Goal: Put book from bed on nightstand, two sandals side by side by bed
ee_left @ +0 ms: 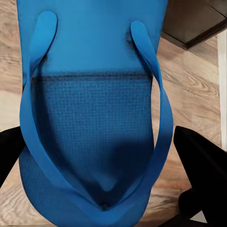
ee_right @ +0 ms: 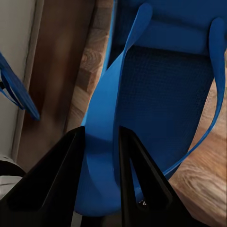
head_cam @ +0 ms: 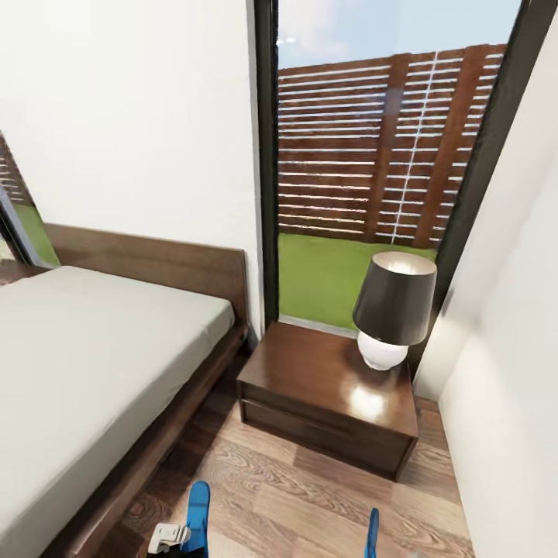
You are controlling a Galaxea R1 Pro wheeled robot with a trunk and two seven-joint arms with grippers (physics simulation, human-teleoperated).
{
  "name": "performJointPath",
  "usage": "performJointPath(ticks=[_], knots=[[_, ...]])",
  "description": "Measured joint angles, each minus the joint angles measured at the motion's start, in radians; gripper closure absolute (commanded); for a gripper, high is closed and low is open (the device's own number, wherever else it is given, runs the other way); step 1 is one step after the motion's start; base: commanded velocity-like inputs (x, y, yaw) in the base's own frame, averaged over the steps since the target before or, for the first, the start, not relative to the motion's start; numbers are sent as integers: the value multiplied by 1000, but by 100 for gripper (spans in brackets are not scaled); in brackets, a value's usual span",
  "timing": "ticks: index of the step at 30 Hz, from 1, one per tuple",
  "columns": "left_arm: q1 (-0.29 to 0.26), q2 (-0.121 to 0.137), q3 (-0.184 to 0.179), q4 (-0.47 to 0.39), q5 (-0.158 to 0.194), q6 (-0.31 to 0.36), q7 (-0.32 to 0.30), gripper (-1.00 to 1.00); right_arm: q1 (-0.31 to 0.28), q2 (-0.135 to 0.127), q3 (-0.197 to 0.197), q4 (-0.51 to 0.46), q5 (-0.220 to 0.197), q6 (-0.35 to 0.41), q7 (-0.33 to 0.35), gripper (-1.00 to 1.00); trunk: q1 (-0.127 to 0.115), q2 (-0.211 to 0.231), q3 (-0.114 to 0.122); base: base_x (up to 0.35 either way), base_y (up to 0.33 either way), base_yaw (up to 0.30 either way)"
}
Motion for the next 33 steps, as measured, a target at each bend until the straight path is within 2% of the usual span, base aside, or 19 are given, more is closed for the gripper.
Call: performJointPath(ticks=[8, 33], knots=[[0, 0, 0, 0, 0, 0, 0, 100, 0, 0, 0, 0, 0, 0, 0, 100, 0, 0, 0, 0, -117, 284], [0, -1, -1, 0, 0, 0, 0, 100, 0, 0, 0, 0, 0, 0, 1, 100, 0, 0, 0, 0, -2, 284]])
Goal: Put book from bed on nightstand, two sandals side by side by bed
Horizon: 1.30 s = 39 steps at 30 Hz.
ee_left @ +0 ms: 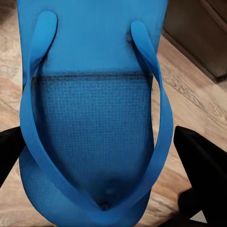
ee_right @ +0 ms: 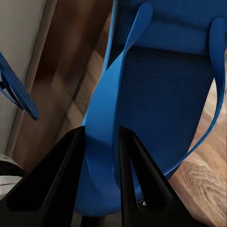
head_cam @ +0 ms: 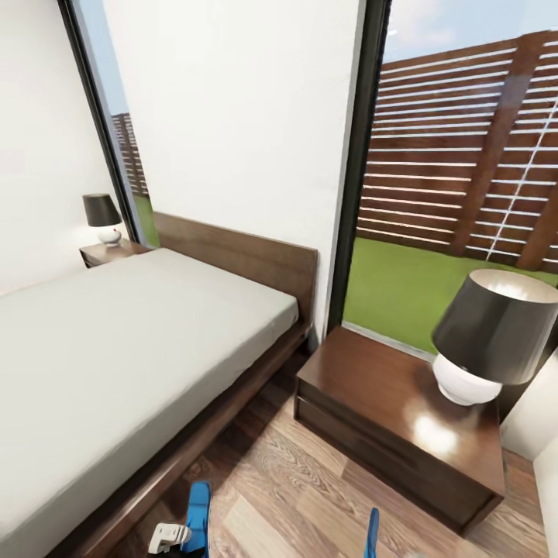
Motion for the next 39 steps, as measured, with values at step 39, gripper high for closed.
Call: performJointPath(ticks=[39], knots=[[0, 0, 0, 0, 0, -1, 0, 100, 0, 0, 0, 0, 0, 0, 0, 100, 0, 0, 0, 0, -15, 284]])
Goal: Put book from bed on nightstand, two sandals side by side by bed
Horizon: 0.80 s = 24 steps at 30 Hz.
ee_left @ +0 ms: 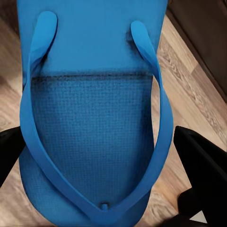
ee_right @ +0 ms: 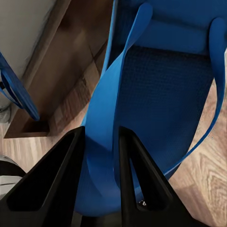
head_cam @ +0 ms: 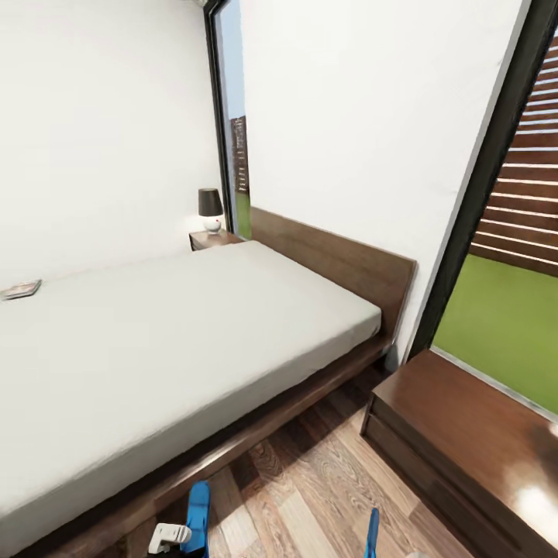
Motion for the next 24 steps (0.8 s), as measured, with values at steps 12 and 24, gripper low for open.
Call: performJointPath(ticks=[12, 24], knots=[[0, 0, 0, 0, 0, 0, 0, 100, 0, 0, 0, 0, 0, 0, 0, 100, 0, 0, 0, 0, 0, 285], [0, 0, 0, 0, 0, 0, 0, 100, 0, 0, -1, 0, 0, 0, 0, 100, 0, 0, 0, 0, 0, 285]])
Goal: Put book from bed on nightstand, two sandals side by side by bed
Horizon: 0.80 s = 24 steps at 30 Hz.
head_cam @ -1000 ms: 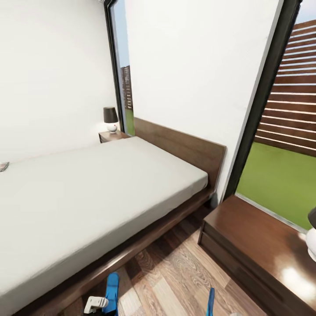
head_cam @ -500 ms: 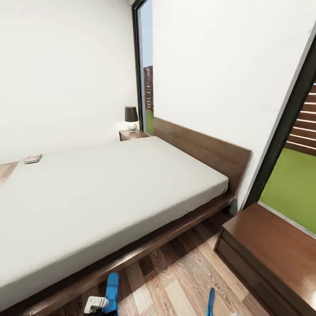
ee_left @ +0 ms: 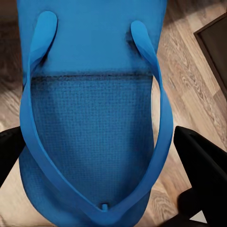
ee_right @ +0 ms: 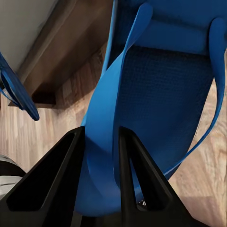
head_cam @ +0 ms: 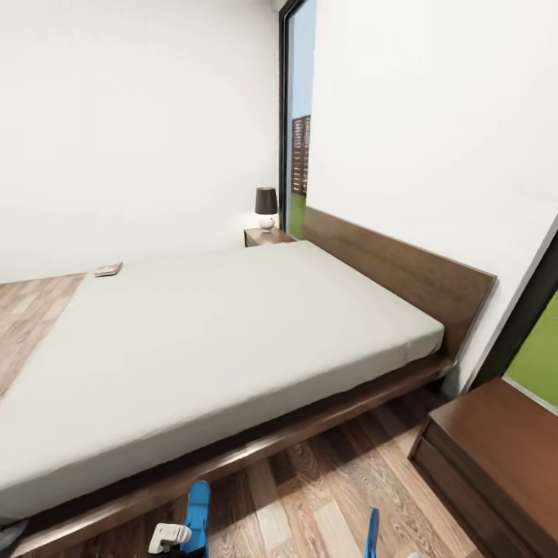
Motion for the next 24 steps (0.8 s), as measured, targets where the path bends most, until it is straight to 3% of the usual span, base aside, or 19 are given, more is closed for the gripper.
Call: performJointPath(ticks=[24], knots=[[0, 0, 0, 0, 0, 0, 0, 100, 0, 0, -1, 0, 0, 0, 0, 100, 0, 0, 0, 0, 0, 285]])
